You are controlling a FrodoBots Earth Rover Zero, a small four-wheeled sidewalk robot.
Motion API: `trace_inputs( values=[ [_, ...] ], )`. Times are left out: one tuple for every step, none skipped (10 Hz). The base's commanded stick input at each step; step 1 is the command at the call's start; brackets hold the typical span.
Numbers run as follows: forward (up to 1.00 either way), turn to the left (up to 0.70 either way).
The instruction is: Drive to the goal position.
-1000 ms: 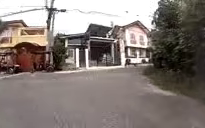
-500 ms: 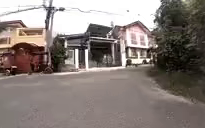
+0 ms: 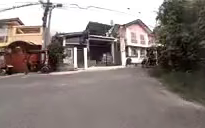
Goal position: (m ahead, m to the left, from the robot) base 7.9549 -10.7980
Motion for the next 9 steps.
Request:
trace_inputs(
  values=[
    [0.7,0.0],
    [0.7,0.0],
    [0.7,0.0],
    [0.7,0.0],
    [0.7,0.0],
    [0.7,0.0],
    [0.7,0.0],
    [0.7,0.0],
    [0.7,-0.19]
  ],
)
